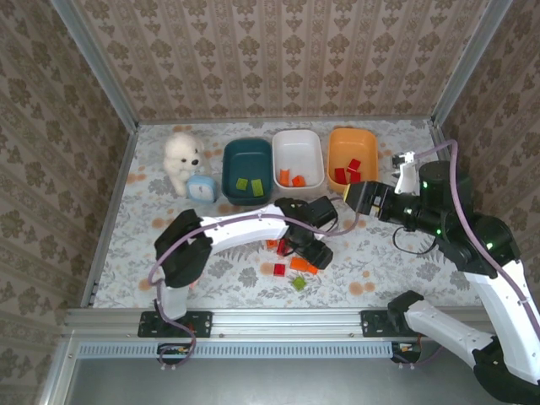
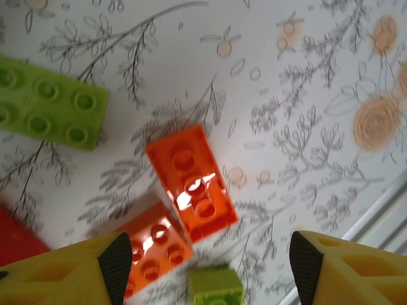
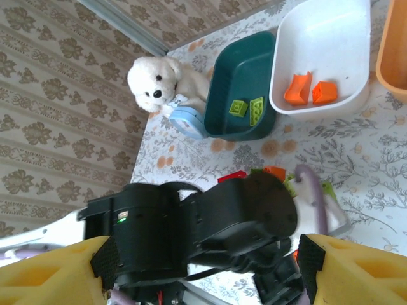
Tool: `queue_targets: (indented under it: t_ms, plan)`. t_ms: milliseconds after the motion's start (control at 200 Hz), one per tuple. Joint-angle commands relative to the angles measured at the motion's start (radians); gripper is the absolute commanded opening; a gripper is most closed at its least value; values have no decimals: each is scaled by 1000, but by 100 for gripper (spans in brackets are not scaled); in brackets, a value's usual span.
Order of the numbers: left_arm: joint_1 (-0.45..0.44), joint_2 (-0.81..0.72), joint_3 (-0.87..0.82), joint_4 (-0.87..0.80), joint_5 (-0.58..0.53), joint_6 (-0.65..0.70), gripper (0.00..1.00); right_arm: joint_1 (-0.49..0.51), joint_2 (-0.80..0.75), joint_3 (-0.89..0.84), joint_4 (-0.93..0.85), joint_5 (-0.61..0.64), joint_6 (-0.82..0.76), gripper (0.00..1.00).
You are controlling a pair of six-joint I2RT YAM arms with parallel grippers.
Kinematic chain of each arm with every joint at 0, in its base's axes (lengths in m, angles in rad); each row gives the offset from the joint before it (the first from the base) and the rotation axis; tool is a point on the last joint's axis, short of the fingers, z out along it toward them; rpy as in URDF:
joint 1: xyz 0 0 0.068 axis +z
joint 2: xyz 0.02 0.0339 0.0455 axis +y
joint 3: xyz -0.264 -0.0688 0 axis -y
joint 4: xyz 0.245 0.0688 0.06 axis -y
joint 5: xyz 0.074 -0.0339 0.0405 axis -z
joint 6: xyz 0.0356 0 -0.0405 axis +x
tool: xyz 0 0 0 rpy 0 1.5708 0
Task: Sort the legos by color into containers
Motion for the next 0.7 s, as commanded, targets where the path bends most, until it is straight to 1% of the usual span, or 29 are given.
queue_targets:
  t_ms: [0, 185, 280, 695]
  plan:
    - [-22, 75, 87, -85, -24, -42, 70, -6, -28, 0, -10, -35, 1, 77]
    - [-20, 146, 142, -149, -103, -116, 70, -11, -7, 13, -15, -60, -20, 78]
    - [-18, 170, 153, -170, -103, -135, 69, -14, -10, 9, -11, -62, -21, 78]
    - [-35, 236, 207, -183, -91, -113, 63, -31, 4, -2, 11, -80, -23, 78]
